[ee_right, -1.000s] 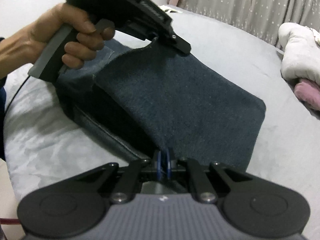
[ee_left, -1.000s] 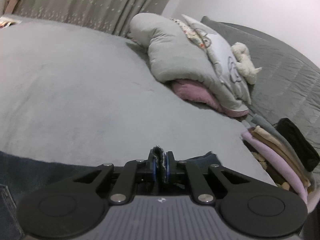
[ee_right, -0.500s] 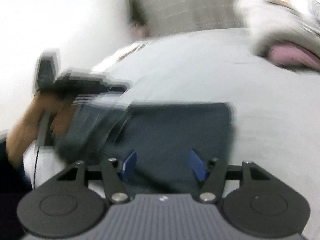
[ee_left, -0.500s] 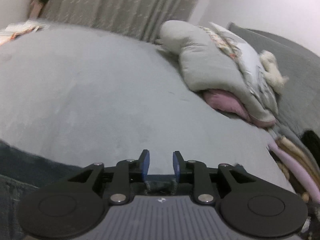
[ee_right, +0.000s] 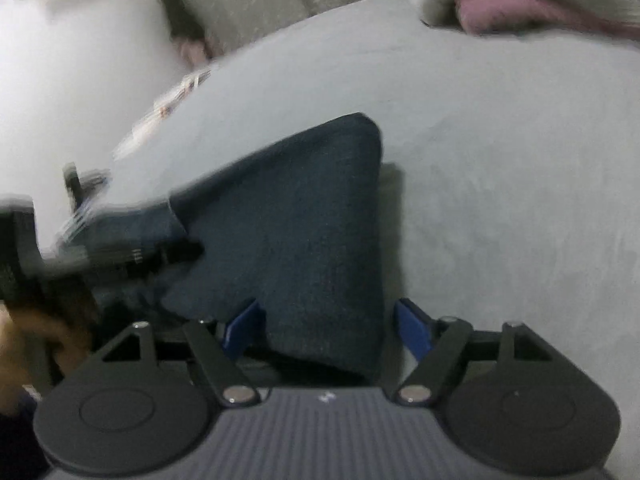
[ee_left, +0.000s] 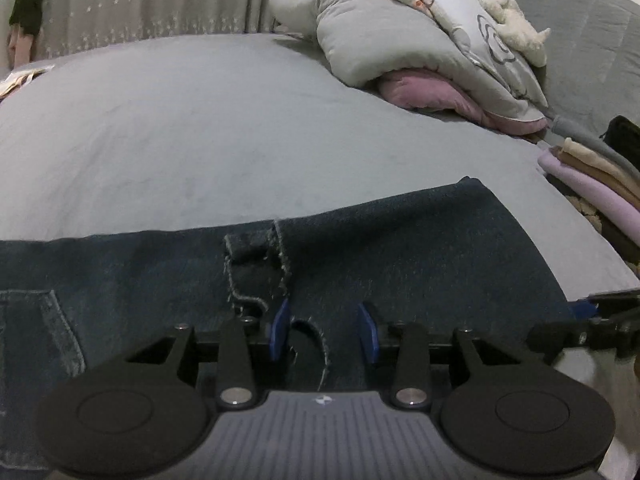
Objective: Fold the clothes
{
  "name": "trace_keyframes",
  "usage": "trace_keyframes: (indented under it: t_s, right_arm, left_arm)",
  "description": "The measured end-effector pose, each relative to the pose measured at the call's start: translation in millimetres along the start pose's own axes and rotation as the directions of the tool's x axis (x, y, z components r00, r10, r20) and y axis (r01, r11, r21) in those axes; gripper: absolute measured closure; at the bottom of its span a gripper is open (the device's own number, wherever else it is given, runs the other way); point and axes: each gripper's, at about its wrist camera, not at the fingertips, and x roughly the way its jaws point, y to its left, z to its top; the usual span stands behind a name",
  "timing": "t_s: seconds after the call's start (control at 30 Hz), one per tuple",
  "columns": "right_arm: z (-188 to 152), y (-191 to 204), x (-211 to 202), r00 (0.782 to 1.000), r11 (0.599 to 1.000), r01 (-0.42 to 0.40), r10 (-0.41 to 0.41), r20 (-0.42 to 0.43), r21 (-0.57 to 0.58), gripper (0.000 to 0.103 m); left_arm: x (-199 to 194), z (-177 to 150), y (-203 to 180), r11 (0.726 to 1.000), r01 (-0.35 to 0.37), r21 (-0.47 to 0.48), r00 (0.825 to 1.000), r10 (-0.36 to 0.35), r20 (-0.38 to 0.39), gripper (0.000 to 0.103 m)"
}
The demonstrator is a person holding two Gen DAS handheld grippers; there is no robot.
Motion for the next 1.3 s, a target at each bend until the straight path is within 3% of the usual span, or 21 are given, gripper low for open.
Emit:
trace_keyframes:
  t_s: [0.07,0.13,0.27,0.37,0.4,0.47,0.53,0.57,0.7,0.77,0.83,0.93,1.03,1.1,1.2,1.3]
  right_arm:
    - [-0.5,-28.1,-4.6,0.994,0.975,-0.108,0.100,0.049,0.195,0.030]
    - [-4.4,-43.1,-4.0,0.985,0.946,-0.167,0.145,0.096,0.279,0.030]
    - [-11.3,-33.0,0.3,0.977,0.955,-0.179,0.145,0.154,0.235,0.024]
    - [-16.8,-18.4,9.4,0.971,0.961,-0.179,0.138,0.194,0.213,0.025]
    - [-16.9,-15.2,11.2,0.971,0.961,-0.171,0.127,0.203,0.217,0.028]
    - [-17.3,-10.2,14.3,0.969,0.957,-0.158,0.104,0.225,0.242,0.048]
    - [-17.2,-14.1,14.7,0.961,0.928,-0.188,0.106,0.255,0.320,0.063]
    - [-17.3,-14.7,13.9,0.956,0.918,-0.205,0.114,0.270,0.338,0.064]
    - [-21.1,-14.3,14.9,0.933,0.882,-0.270,0.139,0.333,0.386,0.065]
    - [-23.4,-18.7,19.1,0.924,0.857,-0.299,0.149,0.353,0.420,0.057]
    - [-27.7,-28.5,29.0,0.922,0.808,-0.318,0.140,0.361,0.497,0.043]
    - [-27.2,-28.5,45.0,0.929,0.828,-0.283,0.110,0.354,0.484,0.042]
    - [-28.2,-20.2,47.9,0.926,0.865,-0.251,0.084,0.367,0.435,0.038]
    - [-28.4,-19.1,48.6,0.923,0.864,-0.250,0.075,0.378,0.437,0.038]
    - [-29.8,-17.3,45.2,0.918,0.862,-0.247,0.062,0.391,0.443,0.064]
    - [-29.9,-12.0,34.5,0.913,0.871,-0.248,0.064,0.403,0.424,0.070]
  left_arm:
    - [-2.3,2.7,5.7,0.999,0.017,-0.047,1.000,-0.017,-0.012,0.066]
    - [-2.7,4.3,7.2,0.998,0.016,-0.054,1.000,-0.017,-0.017,0.066]
    - [-4.4,2.1,4.0,0.998,0.017,-0.053,1.000,-0.018,-0.023,0.064]
    - [-7.1,0.6,1.9,0.998,0.021,-0.055,0.999,-0.023,-0.027,0.058]
    - [-8.0,0.1,1.2,0.998,0.023,-0.056,0.999,-0.024,-0.029,0.058]
    - [-11.5,0.2,3.7,0.997,0.023,-0.075,0.999,-0.025,-0.029,0.058]
    - [-17.0,1.3,6.2,0.995,0.024,-0.100,0.999,-0.027,-0.024,0.057]
    - [-18.1,1.2,7.6,0.994,0.026,-0.103,0.999,-0.028,-0.022,0.055]
    - [-36.2,1.4,15.1,0.990,0.079,-0.117,0.996,-0.074,0.043,0.052]
    - [-39.7,0.8,15.9,0.991,0.078,-0.108,0.996,-0.073,0.055,0.049]
    - [-39.2,-0.8,17.0,0.992,0.070,-0.106,0.997,-0.065,0.044,0.047]
    - [-20.1,-10.6,25.1,0.985,0.046,-0.168,0.998,-0.053,-0.038,0.047]
    - [-18.1,-13.4,24.6,0.984,0.038,-0.176,0.998,-0.045,-0.033,0.047]
    - [-19.0,-13.5,23.6,0.985,0.036,-0.171,0.998,-0.043,-0.035,0.047]
    - [-18.7,-13.3,27.3,0.980,0.052,-0.192,0.997,-0.061,-0.037,0.047]
    - [-18.4,-13.4,28.9,0.979,0.061,-0.196,0.997,-0.071,-0.041,0.047]
